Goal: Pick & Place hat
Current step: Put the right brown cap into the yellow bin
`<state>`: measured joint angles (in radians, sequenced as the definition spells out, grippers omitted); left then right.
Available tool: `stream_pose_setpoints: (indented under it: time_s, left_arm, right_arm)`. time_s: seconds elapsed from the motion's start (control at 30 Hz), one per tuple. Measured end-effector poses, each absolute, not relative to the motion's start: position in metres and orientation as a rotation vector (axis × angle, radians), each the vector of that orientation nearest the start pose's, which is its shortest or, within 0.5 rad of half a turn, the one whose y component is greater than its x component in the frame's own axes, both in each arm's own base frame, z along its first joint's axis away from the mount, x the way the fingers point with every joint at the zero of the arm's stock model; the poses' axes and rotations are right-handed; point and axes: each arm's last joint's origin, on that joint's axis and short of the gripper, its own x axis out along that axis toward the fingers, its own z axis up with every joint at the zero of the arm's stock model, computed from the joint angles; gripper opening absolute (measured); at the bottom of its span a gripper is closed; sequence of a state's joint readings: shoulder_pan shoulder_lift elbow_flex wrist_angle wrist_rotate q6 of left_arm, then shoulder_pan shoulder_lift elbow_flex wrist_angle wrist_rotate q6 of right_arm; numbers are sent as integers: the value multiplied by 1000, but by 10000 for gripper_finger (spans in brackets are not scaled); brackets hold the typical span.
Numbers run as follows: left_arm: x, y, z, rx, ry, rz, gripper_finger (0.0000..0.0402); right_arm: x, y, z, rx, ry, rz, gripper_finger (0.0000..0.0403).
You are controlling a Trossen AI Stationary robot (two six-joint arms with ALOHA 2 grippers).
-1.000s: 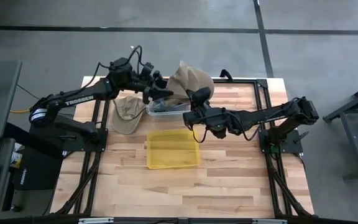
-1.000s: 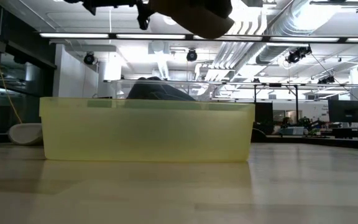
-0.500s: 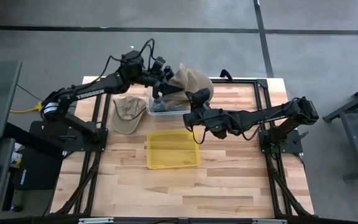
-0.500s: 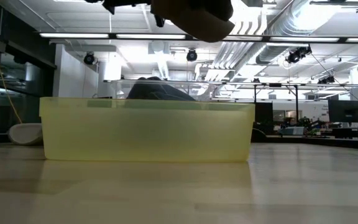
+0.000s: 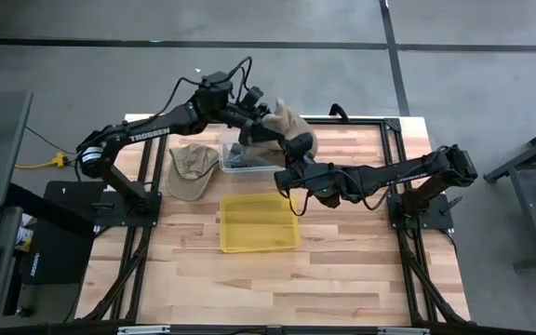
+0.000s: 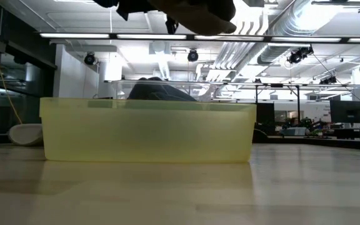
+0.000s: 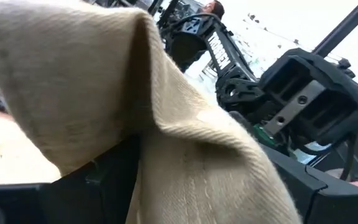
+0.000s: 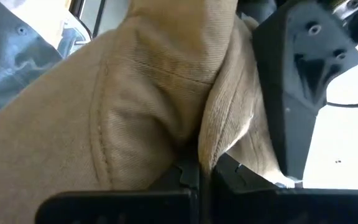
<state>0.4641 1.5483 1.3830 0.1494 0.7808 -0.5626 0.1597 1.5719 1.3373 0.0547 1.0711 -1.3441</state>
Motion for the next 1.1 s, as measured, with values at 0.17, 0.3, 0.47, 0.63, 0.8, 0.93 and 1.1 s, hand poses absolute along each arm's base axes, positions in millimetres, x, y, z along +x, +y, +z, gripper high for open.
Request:
stream_pose_setpoints:
  time_s: [0.17,0.3,0.47,0.63,0.8,0.93,1.1]
  left_arm:
    - [328,141,382,-607,117,-304,255]
    - [328,141,382,-621,121,-309,214]
    - [327,140,382,-623,129,-332,131]
    - [327,140,382,-647,138,-349,24]
    - [327,139,382,-639,140,-377,3]
    - [327,139,383,-639,138,-377,1]
    - [327,139,383,-634,136,-386,0]
  right_arm:
    - [353,32,354,-1350,733,-656,0]
    - [353,33,354,-1352,724,-645,0]
    - [353,33,354,-1352,721,-642,0]
    - [353,33,354,-1350,726,-650,0]
    - [352,33,355,-1348,736,-665,0]
    - [352,36,355,-1349,736,-667,0]
    - [351,41,356,-1303,695,-682,8]
